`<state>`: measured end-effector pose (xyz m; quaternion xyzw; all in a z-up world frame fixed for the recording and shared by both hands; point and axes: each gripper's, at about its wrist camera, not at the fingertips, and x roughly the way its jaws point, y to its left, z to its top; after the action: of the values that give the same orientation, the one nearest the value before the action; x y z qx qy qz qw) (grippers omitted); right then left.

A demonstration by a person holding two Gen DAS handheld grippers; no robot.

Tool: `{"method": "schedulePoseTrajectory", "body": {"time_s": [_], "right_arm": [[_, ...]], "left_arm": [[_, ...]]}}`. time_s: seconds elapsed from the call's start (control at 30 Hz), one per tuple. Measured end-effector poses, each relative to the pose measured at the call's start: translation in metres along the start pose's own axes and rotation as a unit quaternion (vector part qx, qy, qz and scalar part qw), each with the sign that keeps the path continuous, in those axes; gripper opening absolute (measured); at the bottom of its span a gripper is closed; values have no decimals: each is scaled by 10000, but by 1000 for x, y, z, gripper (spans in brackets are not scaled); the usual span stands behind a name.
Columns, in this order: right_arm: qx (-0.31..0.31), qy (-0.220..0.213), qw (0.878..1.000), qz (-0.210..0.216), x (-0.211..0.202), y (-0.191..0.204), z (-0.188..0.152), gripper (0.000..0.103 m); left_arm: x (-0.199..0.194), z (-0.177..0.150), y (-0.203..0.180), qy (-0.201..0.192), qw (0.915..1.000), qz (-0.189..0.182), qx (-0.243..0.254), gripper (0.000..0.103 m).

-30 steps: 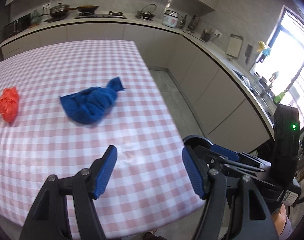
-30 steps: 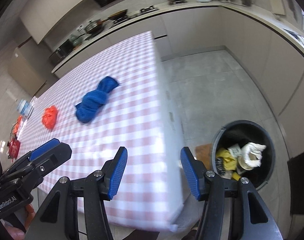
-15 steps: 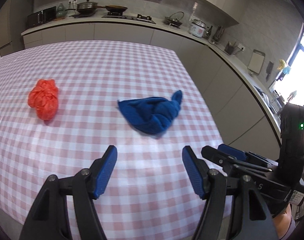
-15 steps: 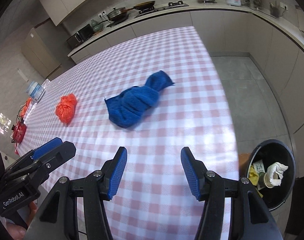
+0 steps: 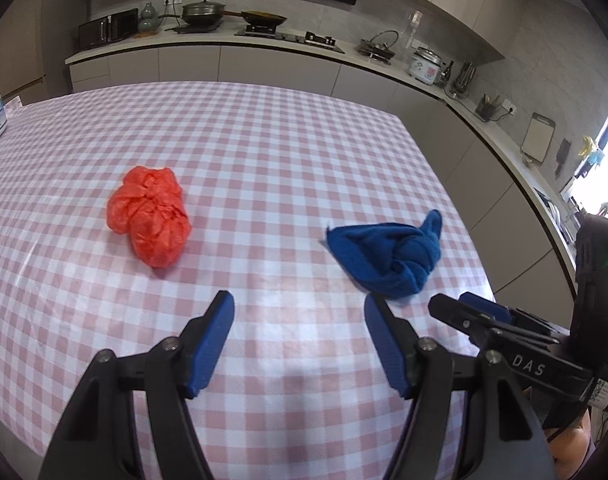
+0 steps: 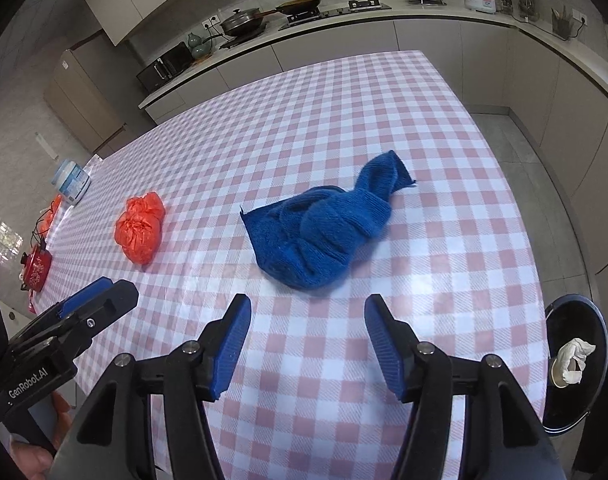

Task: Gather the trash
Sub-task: 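Grasp the red plastic bag with the left tool while the right tool grasps the blue towel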

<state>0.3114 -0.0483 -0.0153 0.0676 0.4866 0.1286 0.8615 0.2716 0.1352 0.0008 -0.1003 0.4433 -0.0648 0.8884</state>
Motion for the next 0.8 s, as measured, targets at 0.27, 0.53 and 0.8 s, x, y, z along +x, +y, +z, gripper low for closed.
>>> {"method": "schedulePoseTrajectory", "body": {"time_s": [0.27, 0.53, 0.8], "right_arm": [[137, 4, 9996, -227, 18, 5, 13, 67], [322, 32, 9979, -566, 34, -2, 26, 73], [462, 116, 9957, -798, 54, -7, 37, 74]], "left_arm": [[10, 16, 33, -6, 9998, 164, -64, 69], [19, 34, 68, -105, 9991, 353, -213, 69], [34, 47, 94, -78, 9980, 526, -337, 69]]}}
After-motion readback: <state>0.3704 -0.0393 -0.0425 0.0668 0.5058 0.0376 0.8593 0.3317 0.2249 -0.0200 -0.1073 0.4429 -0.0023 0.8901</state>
